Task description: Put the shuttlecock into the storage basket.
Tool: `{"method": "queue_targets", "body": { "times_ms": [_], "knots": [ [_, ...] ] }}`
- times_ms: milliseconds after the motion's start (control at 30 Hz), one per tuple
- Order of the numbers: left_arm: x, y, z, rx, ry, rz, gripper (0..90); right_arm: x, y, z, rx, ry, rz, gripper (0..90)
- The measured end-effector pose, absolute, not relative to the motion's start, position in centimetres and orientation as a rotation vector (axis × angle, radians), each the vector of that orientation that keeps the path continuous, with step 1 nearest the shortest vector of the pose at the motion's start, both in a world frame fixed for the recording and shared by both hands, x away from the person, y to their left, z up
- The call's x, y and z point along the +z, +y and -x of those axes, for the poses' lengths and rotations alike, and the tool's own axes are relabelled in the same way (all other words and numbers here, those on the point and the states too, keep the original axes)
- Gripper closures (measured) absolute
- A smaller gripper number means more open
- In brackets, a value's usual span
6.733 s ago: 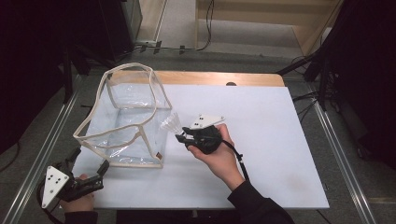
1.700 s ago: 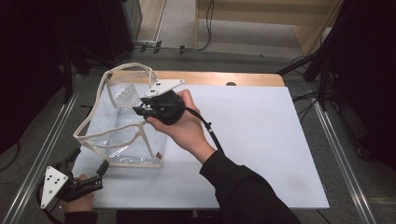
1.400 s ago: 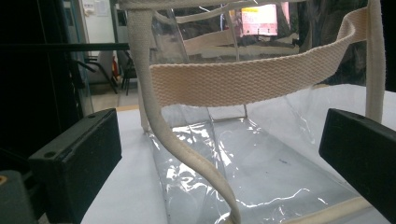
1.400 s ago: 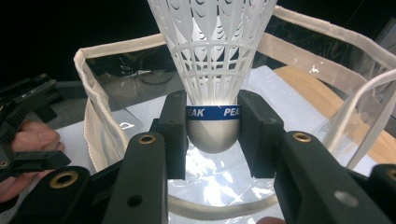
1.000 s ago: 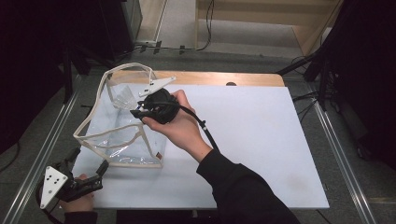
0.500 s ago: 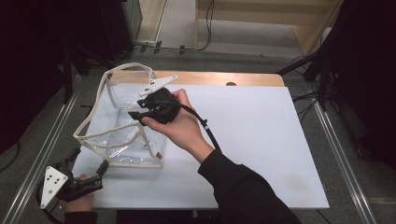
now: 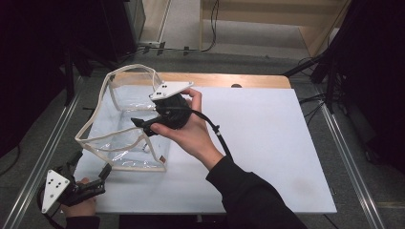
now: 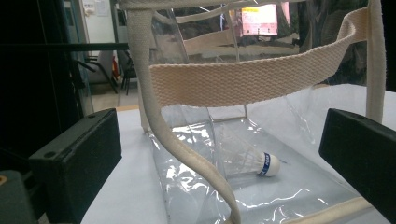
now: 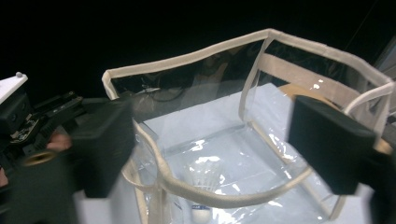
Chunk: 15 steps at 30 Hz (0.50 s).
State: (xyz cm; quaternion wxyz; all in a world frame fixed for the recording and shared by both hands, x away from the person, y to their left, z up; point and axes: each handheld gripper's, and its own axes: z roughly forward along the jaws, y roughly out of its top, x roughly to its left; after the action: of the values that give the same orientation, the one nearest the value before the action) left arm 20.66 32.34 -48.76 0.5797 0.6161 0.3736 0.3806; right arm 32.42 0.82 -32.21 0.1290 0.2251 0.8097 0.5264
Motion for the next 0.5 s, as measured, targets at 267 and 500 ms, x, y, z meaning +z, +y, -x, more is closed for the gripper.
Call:
{"method": "queue_targets", "body": {
  "times_ms": [267,500],
  "knots": [
    [-48.8,32.4,-20.7,0.890,0.873,-1.441,0.0,-32.1,-0.4,-31.9,1.592,2.319,-0.641,0.0],
    [-48.8,32.3,-20.7,0.889,0.873,-1.440,0.0,-32.6,-1.7,-31.4,1.599,2.287,-0.655,0.0]
  ]
}}
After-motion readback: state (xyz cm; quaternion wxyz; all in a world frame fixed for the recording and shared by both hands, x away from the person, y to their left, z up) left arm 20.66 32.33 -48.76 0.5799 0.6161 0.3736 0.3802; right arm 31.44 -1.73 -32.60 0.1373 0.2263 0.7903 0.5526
